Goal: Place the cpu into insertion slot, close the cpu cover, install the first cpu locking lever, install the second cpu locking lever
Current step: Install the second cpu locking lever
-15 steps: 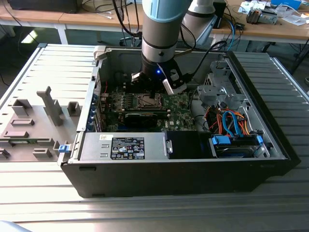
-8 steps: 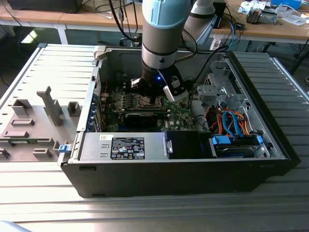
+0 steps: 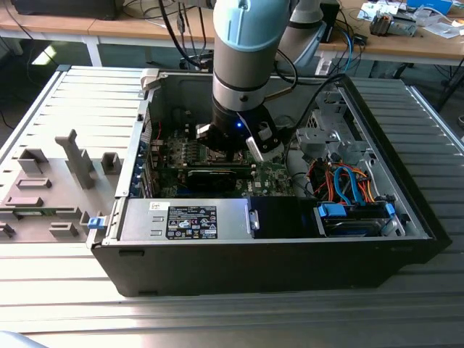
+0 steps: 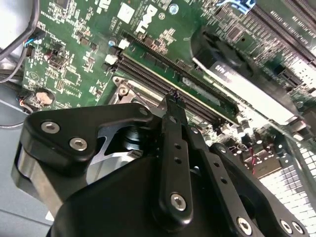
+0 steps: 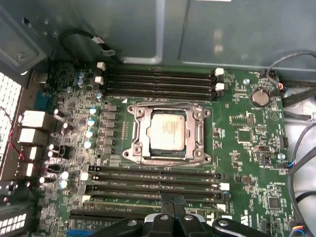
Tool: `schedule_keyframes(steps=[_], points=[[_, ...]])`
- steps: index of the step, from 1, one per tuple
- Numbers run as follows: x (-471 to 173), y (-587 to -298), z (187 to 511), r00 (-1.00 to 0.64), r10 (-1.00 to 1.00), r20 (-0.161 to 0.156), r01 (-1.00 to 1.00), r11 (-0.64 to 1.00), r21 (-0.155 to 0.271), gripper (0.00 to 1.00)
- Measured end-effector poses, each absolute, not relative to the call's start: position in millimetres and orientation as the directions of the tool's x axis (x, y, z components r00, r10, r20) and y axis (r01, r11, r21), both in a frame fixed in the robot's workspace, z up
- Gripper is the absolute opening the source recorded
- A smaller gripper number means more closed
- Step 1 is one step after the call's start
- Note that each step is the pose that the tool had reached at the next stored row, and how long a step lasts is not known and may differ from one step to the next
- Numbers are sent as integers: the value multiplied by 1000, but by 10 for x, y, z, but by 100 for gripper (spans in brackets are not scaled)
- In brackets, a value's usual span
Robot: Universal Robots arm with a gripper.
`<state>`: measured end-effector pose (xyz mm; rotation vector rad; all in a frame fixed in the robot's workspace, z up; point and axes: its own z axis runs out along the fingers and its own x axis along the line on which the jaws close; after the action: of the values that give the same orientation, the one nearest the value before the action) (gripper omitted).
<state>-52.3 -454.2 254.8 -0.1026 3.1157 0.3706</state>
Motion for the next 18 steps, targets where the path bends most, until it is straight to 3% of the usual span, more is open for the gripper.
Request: schedule_keyframes(steps=[9, 18], points=[[-528, -4758, 2532, -998, -65, -10, -65, 970, 234, 11], [-656, -4492, 2507, -998, -66, -11, -67, 968, 244, 11]])
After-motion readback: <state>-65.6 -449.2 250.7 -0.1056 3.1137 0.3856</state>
